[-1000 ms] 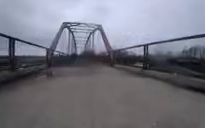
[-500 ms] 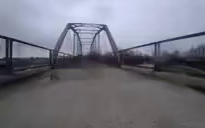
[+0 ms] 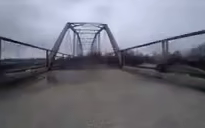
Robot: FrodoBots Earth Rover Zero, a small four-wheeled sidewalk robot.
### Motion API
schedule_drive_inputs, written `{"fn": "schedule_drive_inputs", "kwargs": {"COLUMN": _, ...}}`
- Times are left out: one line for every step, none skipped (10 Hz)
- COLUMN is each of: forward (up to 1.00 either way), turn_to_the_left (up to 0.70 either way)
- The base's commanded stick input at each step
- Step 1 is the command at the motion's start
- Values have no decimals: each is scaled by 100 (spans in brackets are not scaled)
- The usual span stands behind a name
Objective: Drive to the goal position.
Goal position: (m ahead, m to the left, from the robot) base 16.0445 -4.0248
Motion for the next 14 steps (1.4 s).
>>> {"fn": "schedule_drive_inputs", "kwargs": {"forward": 100, "turn_to_the_left": 0}}
{"fn": "schedule_drive_inputs", "kwargs": {"forward": 100, "turn_to_the_left": 0}}
{"fn": "schedule_drive_inputs", "kwargs": {"forward": 100, "turn_to_the_left": 0}}
{"fn": "schedule_drive_inputs", "kwargs": {"forward": 100, "turn_to_the_left": 0}}
{"fn": "schedule_drive_inputs", "kwargs": {"forward": 100, "turn_to_the_left": 0}}
{"fn": "schedule_drive_inputs", "kwargs": {"forward": 100, "turn_to_the_left": 0}}
{"fn": "schedule_drive_inputs", "kwargs": {"forward": 100, "turn_to_the_left": 6}}
{"fn": "schedule_drive_inputs", "kwargs": {"forward": 100, "turn_to_the_left": 4}}
{"fn": "schedule_drive_inputs", "kwargs": {"forward": 100, "turn_to_the_left": 1}}
{"fn": "schedule_drive_inputs", "kwargs": {"forward": 100, "turn_to_the_left": 0}}
{"fn": "schedule_drive_inputs", "kwargs": {"forward": 100, "turn_to_the_left": 1}}
{"fn": "schedule_drive_inputs", "kwargs": {"forward": 100, "turn_to_the_left": 3}}
{"fn": "schedule_drive_inputs", "kwargs": {"forward": 100, "turn_to_the_left": 3}}
{"fn": "schedule_drive_inputs", "kwargs": {"forward": 100, "turn_to_the_left": 3}}
